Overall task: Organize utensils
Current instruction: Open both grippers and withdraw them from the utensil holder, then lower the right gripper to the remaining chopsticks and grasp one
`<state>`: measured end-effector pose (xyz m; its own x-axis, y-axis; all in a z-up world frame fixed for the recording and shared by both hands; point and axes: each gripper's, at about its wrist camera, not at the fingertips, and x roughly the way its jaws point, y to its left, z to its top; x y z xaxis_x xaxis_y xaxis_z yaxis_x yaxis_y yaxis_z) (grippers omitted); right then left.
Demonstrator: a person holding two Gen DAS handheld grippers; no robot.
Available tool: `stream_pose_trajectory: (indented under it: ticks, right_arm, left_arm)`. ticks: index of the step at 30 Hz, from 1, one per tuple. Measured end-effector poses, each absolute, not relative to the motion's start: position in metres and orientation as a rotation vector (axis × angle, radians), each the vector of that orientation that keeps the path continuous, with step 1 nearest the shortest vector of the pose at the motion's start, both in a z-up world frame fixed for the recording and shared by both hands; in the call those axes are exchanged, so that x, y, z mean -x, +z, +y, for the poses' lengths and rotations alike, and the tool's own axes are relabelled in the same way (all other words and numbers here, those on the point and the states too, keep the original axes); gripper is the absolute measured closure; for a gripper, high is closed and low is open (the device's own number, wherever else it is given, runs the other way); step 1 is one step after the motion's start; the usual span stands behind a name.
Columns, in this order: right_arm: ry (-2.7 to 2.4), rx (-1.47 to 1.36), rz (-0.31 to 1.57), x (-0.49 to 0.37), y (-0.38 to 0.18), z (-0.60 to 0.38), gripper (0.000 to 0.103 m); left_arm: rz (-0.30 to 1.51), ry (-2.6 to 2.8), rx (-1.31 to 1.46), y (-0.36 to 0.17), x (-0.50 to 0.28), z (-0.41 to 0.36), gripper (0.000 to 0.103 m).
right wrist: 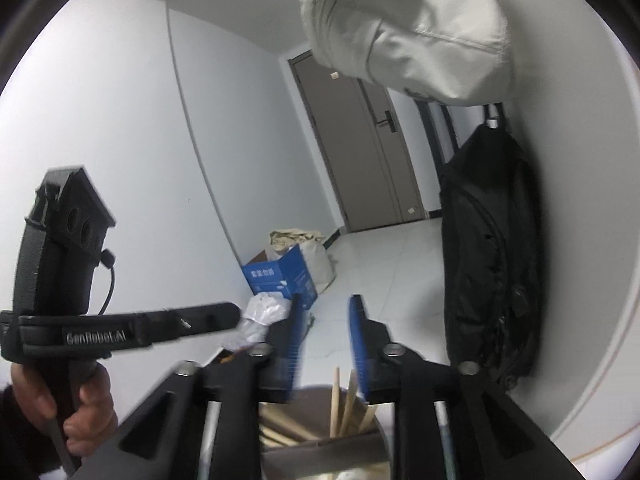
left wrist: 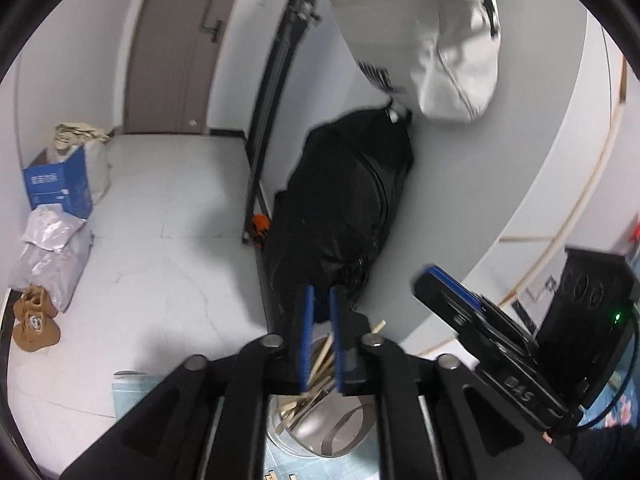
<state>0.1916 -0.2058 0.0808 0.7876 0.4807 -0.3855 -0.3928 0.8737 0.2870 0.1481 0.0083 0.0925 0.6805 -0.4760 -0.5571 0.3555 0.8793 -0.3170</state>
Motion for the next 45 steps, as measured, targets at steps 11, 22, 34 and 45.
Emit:
stream_pose_trajectory:
  ticks: [11, 22, 34, 45]
  right_arm:
    - [0.435, -0.218, 0.448, -0.136, 0.109, -0.223, 0.035]
    - [0.434, -0.186, 0.399, -0.087, 0.127, -0.219, 0.011]
    - [0.460, -0.177, 0.420, -0.050, 0.123, -0.212, 0.004]
    - [0.472, -0.153, 0.497, -0.021, 0.079, -0.206, 0.000]
  left_arm:
    - [0.624, -0.260, 0.215, 0.103, -0.115, 0.014, 0.045]
    - [0.580, -0.211, 0.183, 0.108, -0.071, 0.010, 0.029]
    - [0.546, -0.185, 0.134, 0.101, -0.033, 0.007, 0.021]
    - [0.560, -0.148, 0.098, 0.056, -0.009, 0.006, 0.020]
